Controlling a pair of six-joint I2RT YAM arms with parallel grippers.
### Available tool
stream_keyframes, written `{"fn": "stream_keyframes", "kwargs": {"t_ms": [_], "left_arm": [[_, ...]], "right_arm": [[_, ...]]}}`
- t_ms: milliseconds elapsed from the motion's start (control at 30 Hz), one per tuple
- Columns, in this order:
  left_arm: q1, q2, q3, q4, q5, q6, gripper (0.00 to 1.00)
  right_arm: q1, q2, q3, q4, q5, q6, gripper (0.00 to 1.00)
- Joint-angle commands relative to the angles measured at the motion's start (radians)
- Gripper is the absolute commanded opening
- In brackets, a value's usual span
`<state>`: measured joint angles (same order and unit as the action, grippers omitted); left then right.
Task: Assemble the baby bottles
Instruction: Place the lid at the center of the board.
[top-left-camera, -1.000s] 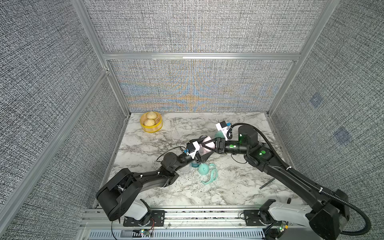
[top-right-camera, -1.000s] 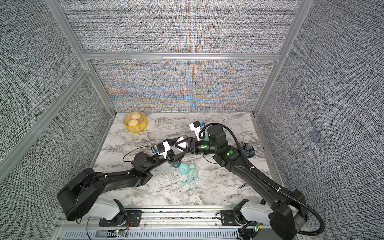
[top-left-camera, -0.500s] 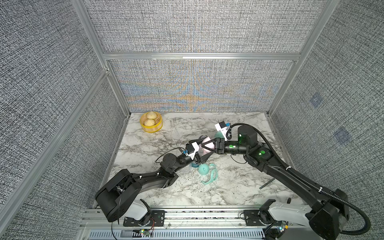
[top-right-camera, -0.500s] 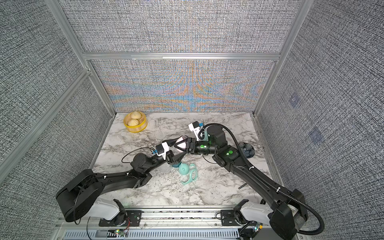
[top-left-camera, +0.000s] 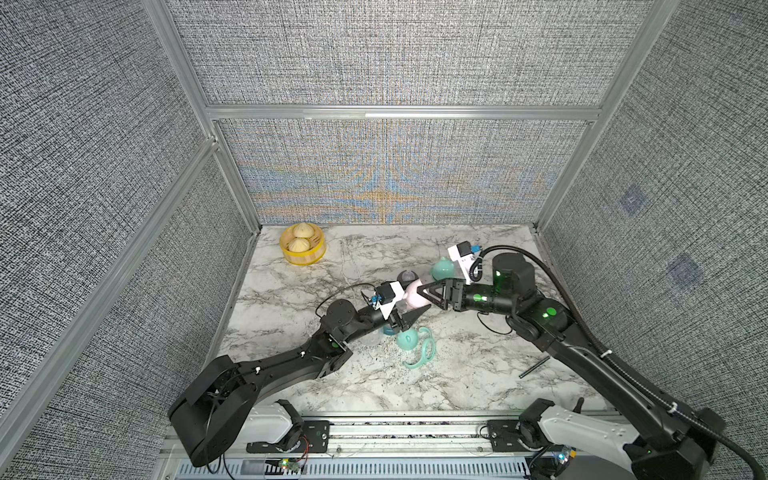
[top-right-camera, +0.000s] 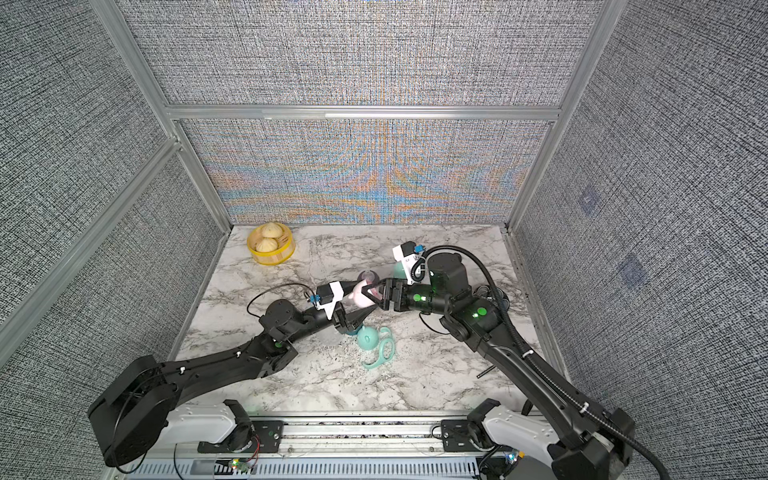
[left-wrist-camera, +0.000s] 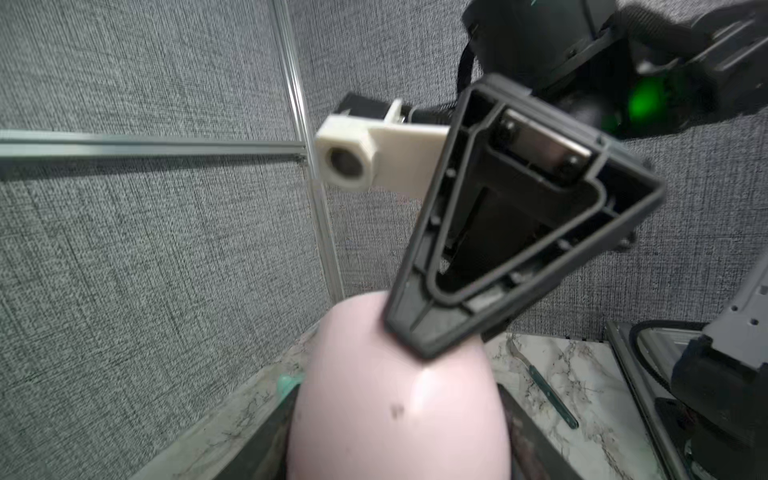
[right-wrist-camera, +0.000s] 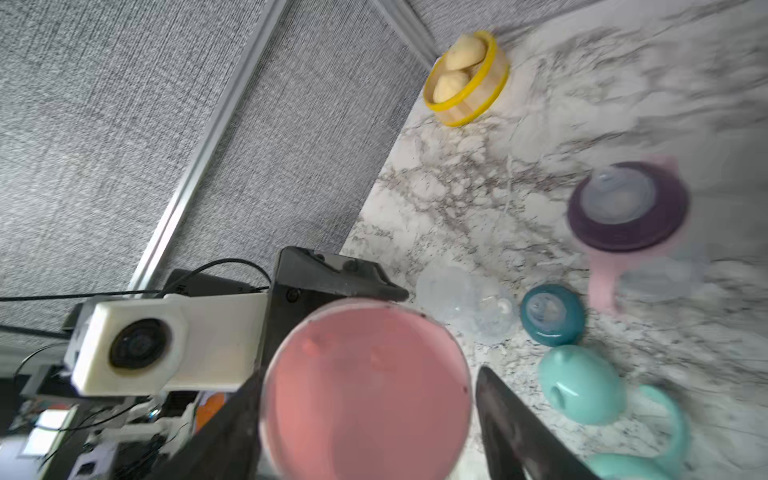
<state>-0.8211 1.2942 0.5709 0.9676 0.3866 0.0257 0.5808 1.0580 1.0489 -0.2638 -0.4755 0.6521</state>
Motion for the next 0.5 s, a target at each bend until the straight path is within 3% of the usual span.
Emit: {"fn": "stream_keyframes", "kwargs": {"t_ms": [0,200,467], "left_arm": [[-0.002,-0.009,0.030,-0.221,-0.014,-0.008,0.34],[-0.021,0.006,0.040,-0.313,-0.038,-0.006,0.33],[-0.085,0.069,0.173,-0.591,-0.103,0.036,0.32]], "right_arm": [[-0.012,-0.040,0.007,-0.121,0.155,-0.088,0.78],[-0.028,-0.109,-0.042,-0.214,0.275,-0.117,0.78],[-0.045,-0.150,-0.089,-0.355,0.286,-0.145,0.81]]}}
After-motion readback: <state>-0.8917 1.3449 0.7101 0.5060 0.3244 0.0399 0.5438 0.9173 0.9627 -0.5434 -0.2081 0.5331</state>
